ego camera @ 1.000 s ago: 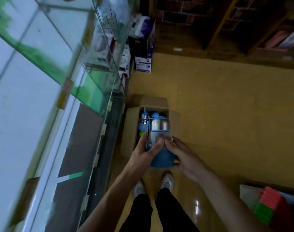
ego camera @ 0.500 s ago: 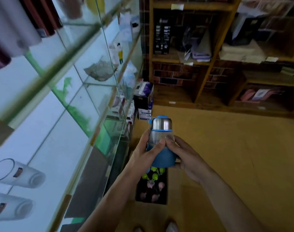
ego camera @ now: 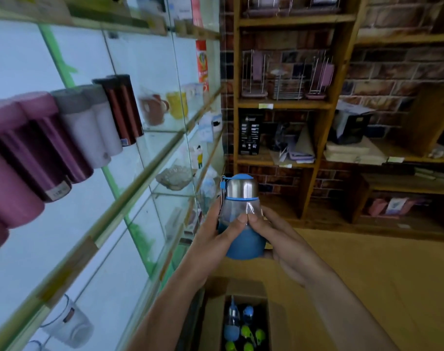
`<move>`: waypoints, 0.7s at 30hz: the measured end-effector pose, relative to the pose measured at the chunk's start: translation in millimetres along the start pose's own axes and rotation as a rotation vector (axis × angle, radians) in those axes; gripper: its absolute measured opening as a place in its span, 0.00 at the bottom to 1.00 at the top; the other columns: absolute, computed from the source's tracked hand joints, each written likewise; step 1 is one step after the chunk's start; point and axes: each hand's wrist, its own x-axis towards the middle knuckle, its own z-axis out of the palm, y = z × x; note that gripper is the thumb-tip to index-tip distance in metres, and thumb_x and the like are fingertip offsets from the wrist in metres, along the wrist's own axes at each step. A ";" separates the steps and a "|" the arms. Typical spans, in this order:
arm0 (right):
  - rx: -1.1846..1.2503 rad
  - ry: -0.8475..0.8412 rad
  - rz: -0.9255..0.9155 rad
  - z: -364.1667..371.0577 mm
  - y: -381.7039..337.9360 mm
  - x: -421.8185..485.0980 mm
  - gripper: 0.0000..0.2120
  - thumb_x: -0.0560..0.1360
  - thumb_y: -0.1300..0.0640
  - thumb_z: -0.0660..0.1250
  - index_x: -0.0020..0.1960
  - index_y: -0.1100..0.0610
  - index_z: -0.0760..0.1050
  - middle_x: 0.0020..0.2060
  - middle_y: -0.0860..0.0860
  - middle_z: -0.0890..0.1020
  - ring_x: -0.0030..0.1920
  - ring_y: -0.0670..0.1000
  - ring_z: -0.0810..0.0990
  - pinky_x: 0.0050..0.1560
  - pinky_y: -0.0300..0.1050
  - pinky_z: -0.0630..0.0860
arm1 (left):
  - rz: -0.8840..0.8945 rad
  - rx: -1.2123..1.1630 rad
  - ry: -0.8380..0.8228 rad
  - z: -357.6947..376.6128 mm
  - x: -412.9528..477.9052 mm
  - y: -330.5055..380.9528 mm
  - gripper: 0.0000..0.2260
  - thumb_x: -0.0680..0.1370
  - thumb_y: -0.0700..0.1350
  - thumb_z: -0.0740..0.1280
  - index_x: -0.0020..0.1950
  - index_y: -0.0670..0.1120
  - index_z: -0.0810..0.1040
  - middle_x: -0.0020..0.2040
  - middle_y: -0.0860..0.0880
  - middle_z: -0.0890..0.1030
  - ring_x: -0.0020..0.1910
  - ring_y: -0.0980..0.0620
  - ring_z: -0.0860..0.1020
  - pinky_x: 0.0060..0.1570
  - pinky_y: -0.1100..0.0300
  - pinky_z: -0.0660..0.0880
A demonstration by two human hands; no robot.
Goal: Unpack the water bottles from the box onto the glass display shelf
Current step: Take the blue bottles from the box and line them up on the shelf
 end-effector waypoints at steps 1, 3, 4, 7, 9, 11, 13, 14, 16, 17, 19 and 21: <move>-0.005 -0.001 -0.018 3.9 -5.0 0.7 0.27 0.72 0.38 0.70 0.70 0.39 0.75 0.63 0.44 0.83 0.60 0.45 0.84 0.59 0.55 0.83 | 0.017 0.004 0.002 -3.9 -0.5 6.3 0.22 0.81 0.51 0.67 0.74 0.58 0.69 0.65 0.56 0.81 0.62 0.56 0.81 0.63 0.50 0.78; -0.005 0.002 -0.053 12.3 -15.2 2.0 0.27 0.72 0.39 0.70 0.70 0.40 0.75 0.62 0.43 0.83 0.59 0.44 0.84 0.57 0.54 0.84 | 0.050 0.010 0.003 -12.1 -1.1 17.7 0.21 0.81 0.51 0.67 0.74 0.57 0.69 0.64 0.56 0.81 0.62 0.55 0.81 0.62 0.50 0.79; -0.004 -0.003 -0.071 16.5 -20.3 2.5 0.27 0.72 0.39 0.69 0.70 0.40 0.75 0.62 0.43 0.83 0.59 0.44 0.84 0.57 0.53 0.84 | 0.068 0.012 0.002 -16.1 -1.4 23.2 0.21 0.81 0.50 0.66 0.74 0.57 0.69 0.64 0.56 0.81 0.61 0.56 0.81 0.61 0.52 0.79; -0.020 -0.022 -0.122 27.9 -32.3 4.8 0.28 0.71 0.38 0.70 0.71 0.40 0.74 0.63 0.44 0.83 0.59 0.45 0.84 0.57 0.55 0.84 | 0.124 0.009 0.008 -27.1 -3.7 38.0 0.20 0.80 0.51 0.67 0.72 0.58 0.71 0.61 0.58 0.82 0.59 0.58 0.82 0.55 0.59 0.81; -0.021 -0.020 -0.143 32.3 -37.1 7.9 0.29 0.71 0.37 0.70 0.71 0.39 0.74 0.64 0.44 0.82 0.60 0.46 0.84 0.59 0.57 0.83 | 0.145 0.002 0.008 -31.9 -3.5 44.4 0.21 0.79 0.51 0.67 0.72 0.58 0.70 0.60 0.59 0.83 0.58 0.59 0.82 0.52 0.63 0.80; -0.015 -0.019 -0.151 37.4 -41.4 11.3 0.30 0.70 0.35 0.72 0.71 0.37 0.74 0.67 0.45 0.80 0.63 0.48 0.83 0.60 0.59 0.83 | 0.152 -0.012 0.016 -37.7 -3.9 50.1 0.21 0.80 0.49 0.67 0.73 0.58 0.69 0.60 0.60 0.83 0.58 0.60 0.82 0.50 0.65 0.80; -0.009 -0.023 -0.158 42.1 -46.2 14.7 0.31 0.68 0.34 0.73 0.71 0.36 0.74 0.68 0.46 0.79 0.64 0.49 0.82 0.61 0.59 0.82 | 0.156 -0.010 0.032 -43.5 -2.9 55.1 0.21 0.81 0.48 0.67 0.72 0.60 0.69 0.60 0.59 0.83 0.58 0.61 0.82 0.50 0.66 0.79; -0.010 -0.031 -0.163 43.8 -48.4 16.6 0.31 0.68 0.34 0.73 0.71 0.36 0.74 0.69 0.46 0.79 0.64 0.49 0.82 0.61 0.60 0.82 | 0.159 -0.005 0.036 -46.3 -1.9 57.2 0.20 0.81 0.48 0.67 0.72 0.60 0.70 0.61 0.59 0.83 0.58 0.60 0.82 0.50 0.65 0.80; -0.010 -0.043 -0.167 46.5 -52.9 20.8 0.32 0.68 0.34 0.73 0.71 0.37 0.74 0.69 0.46 0.79 0.64 0.49 0.82 0.61 0.60 0.82 | 0.166 0.012 0.040 -50.8 -0.1 61.7 0.19 0.80 0.49 0.67 0.71 0.60 0.71 0.61 0.58 0.83 0.58 0.60 0.82 0.52 0.64 0.80; -0.010 -0.050 -0.171 47.9 -55.2 22.5 0.32 0.68 0.34 0.73 0.71 0.37 0.74 0.69 0.47 0.78 0.64 0.49 0.82 0.61 0.59 0.82 | 0.172 0.018 0.045 -52.9 1.0 63.5 0.19 0.80 0.50 0.67 0.70 0.60 0.71 0.60 0.58 0.83 0.58 0.60 0.82 0.52 0.64 0.80; -0.015 -0.066 -0.177 50.7 -60.1 25.6 0.32 0.68 0.34 0.74 0.71 0.37 0.74 0.70 0.47 0.77 0.64 0.50 0.82 0.61 0.58 0.82 | 0.185 0.025 0.065 -56.8 2.9 66.0 0.20 0.79 0.52 0.68 0.71 0.59 0.71 0.60 0.58 0.83 0.58 0.60 0.82 0.52 0.63 0.80; -0.021 -0.086 -0.180 52.8 -64.2 28.8 0.32 0.68 0.33 0.73 0.71 0.37 0.74 0.70 0.47 0.77 0.64 0.50 0.82 0.60 0.57 0.83 | 0.197 0.033 0.079 -59.9 4.6 67.9 0.23 0.77 0.55 0.68 0.72 0.59 0.71 0.61 0.58 0.82 0.60 0.58 0.81 0.56 0.58 0.81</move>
